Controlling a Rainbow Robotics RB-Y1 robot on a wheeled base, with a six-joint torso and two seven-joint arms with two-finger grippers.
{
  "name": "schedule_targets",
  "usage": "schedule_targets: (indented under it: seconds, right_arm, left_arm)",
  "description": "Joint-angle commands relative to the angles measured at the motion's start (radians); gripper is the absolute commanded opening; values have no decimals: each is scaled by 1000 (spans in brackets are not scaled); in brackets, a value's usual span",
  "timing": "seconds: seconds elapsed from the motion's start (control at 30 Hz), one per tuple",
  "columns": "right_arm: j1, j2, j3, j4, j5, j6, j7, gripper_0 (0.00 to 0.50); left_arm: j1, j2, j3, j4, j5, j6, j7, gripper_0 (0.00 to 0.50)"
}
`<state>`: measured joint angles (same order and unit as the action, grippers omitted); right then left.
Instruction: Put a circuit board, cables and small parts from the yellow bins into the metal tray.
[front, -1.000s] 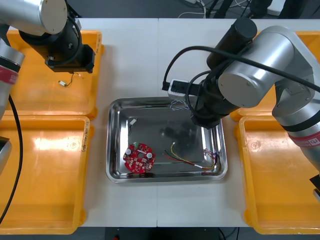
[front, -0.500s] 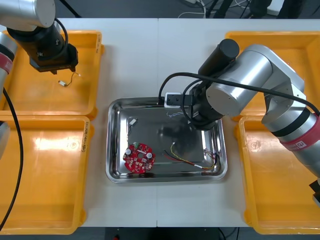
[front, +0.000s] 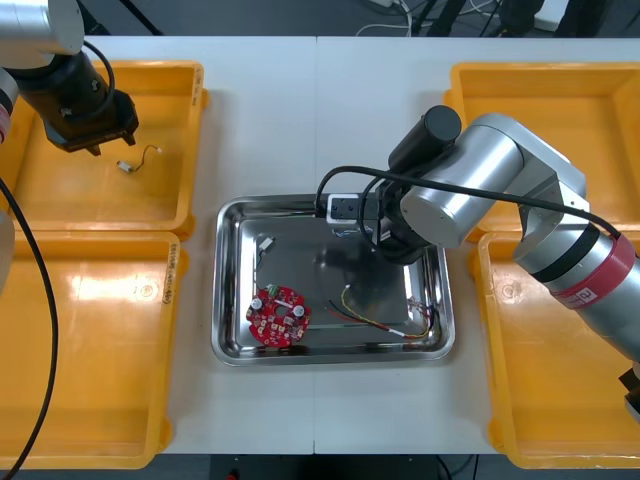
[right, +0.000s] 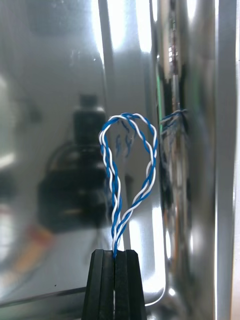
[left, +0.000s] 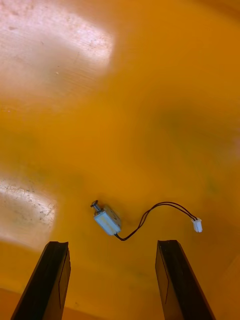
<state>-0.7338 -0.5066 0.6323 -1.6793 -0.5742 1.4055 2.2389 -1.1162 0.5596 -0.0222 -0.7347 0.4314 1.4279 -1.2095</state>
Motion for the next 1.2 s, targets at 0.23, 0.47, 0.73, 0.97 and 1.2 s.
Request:
schedule_targets:
  seconds: [0.23, 0.47, 0.73, 0.97, 1.2]
  right_arm:
    - [16, 14, 33, -8, 28, -42, 30, 203]
    - [20, 14, 35, -8, 37, -42, 27, 486]
    - [20, 13, 32, -8, 43, -40, 22, 500]
    - [17, 13, -8, -45, 47, 32, 19, 500]
    - [2, 26, -75, -119, 30, 211, 10, 500]
  left_arm:
    - [-63, 10, 54, 52, -26, -46, 107, 500]
    - [-63, -9, 56, 72, -48, -58, 212, 500]
    - [-63, -33, 90, 93, -59, -99, 266, 500]
    - [-63, -52, 110, 132, -60, -159, 314, 500]
    - [-60, -66, 91, 189, -60, -210, 317, 500]
